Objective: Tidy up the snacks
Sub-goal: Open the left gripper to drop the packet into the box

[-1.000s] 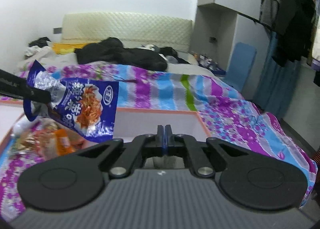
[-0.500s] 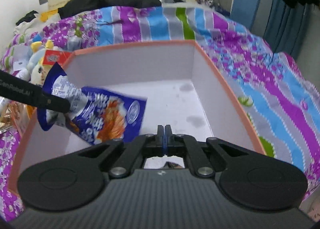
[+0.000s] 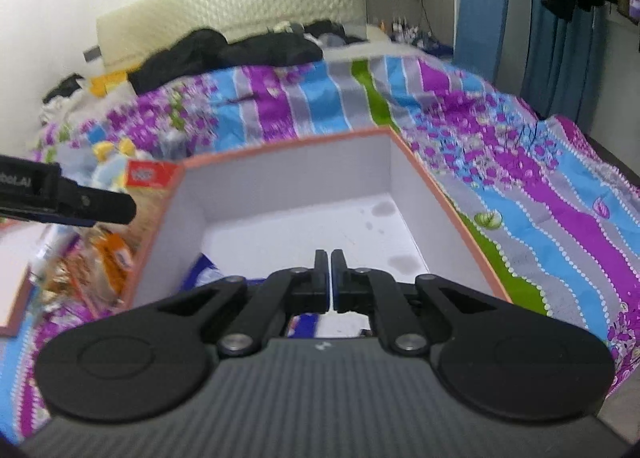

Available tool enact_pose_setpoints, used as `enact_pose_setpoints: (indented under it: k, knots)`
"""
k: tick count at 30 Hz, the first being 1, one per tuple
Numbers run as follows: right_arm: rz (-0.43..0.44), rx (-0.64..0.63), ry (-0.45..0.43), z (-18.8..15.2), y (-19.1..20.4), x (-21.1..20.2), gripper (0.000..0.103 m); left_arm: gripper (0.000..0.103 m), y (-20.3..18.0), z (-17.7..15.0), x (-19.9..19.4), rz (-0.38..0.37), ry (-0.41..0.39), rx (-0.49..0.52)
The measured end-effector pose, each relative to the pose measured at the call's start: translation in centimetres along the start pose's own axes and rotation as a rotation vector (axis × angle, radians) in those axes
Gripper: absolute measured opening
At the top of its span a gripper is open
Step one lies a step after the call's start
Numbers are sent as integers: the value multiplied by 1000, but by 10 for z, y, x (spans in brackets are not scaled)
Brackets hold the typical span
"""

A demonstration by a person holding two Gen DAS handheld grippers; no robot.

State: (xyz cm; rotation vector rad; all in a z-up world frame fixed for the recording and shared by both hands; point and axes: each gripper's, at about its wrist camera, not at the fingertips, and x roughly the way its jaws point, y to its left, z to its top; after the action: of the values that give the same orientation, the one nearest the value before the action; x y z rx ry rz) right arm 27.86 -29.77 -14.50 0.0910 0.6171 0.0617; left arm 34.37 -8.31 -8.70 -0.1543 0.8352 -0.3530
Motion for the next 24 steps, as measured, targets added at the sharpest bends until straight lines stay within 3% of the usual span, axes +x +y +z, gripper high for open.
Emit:
enact_pose_setpoints:
  k: [7,9,10,11,13,24]
  knots:
    - [52,43,-82,-6,28,-59,6,73,-5,-24,-74,39,-107,63]
    - [52,40,-92,-9,35,-72,14,73,-2,-33,-92,45,-133,66]
    - [55,36,-98,-10,39,-77,39,73,0,-39,-101,47,-148,65]
    - [56,29,-108,-13,43,-82,71,73,3,-45,-108,54,-160,64]
    - [52,7,-136,-18,50,-91,92,73,7,-57,-120,80,-173,61]
    - [108,-78,-145,-59,94,-120,91,73,41,-124,-174,162,-237,9]
